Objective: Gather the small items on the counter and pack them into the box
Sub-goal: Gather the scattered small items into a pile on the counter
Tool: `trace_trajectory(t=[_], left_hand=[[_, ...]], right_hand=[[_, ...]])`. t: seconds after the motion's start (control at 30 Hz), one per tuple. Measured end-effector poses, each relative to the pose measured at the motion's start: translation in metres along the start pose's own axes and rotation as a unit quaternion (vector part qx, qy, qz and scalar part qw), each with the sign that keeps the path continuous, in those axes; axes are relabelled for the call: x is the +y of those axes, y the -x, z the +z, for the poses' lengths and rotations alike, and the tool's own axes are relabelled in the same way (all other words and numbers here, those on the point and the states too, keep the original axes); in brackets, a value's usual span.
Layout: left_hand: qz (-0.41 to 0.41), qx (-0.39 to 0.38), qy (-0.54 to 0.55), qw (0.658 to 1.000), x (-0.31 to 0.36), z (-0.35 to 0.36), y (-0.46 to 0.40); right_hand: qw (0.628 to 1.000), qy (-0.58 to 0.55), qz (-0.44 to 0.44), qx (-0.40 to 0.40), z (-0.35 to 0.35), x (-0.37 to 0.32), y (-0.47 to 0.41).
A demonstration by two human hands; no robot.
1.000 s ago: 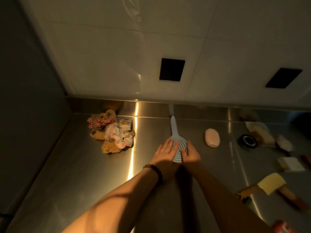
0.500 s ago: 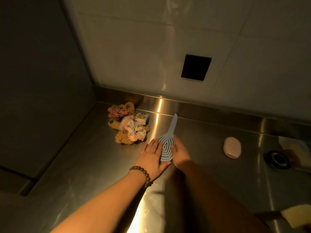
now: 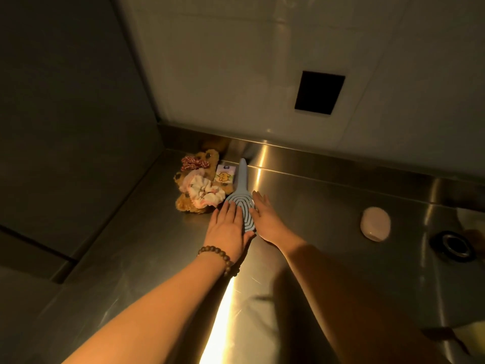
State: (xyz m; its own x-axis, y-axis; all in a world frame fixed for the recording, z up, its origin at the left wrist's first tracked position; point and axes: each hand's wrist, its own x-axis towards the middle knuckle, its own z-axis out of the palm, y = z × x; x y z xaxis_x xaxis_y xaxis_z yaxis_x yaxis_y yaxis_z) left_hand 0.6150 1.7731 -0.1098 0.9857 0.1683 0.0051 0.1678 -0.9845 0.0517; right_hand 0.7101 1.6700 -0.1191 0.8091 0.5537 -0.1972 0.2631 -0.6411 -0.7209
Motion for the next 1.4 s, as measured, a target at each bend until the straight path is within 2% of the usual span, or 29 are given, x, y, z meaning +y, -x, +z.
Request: trace_trajectory(t=[0.17,0.33,0.47,0.6,0.7,0.83,0.93,1.07,1.3,1.4], left_hand=[[0.058,0.023,0.048,0.997,0.045,-0.009,-0.006],[0.156,0.035,0.095,0.983,0.126,-0.015,-0.027],[0.202,0.006,0.132,0.97,0.198,-0.01,-0.048],[0.234,-0.034,0.132,0.963,0.252,-0.006,-0.074],[0.229,-0.079,0.1,0.965,0.274,0.0,-0.093],[0.208,-0.119,0.084,0.967,0.287,0.014,-0.106],[0.214,-0.113,0.102,0.965,0.286,0.022,-0.108],[0.215,-0.088,0.162,0.959,0.281,0.024,-0.111],[0.18,-0.021,0.212,0.96,0.24,0.022,-0.098],[0.149,0.024,0.203,0.967,0.204,0.007,-0.099]], right_hand=[[0.997,0.006,0.016,0.081,-0.032,0.036,0.036],[0.982,0.044,0.06,0.174,-0.098,0.09,0.089],[0.953,0.126,0.1,0.255,-0.152,0.133,0.134],[0.905,0.164,0.147,0.363,-0.199,0.177,0.172],[0.898,0.183,0.204,0.343,-0.221,0.208,0.184],[0.909,0.206,0.253,0.258,-0.226,0.238,0.176],[0.898,0.227,0.294,0.237,-0.22,0.249,0.169],[0.892,0.197,0.338,0.228,-0.216,0.249,0.168],[0.888,0.196,0.324,0.263,-0.208,0.23,0.154],[0.915,0.139,0.212,0.315,-0.186,0.197,0.127]])
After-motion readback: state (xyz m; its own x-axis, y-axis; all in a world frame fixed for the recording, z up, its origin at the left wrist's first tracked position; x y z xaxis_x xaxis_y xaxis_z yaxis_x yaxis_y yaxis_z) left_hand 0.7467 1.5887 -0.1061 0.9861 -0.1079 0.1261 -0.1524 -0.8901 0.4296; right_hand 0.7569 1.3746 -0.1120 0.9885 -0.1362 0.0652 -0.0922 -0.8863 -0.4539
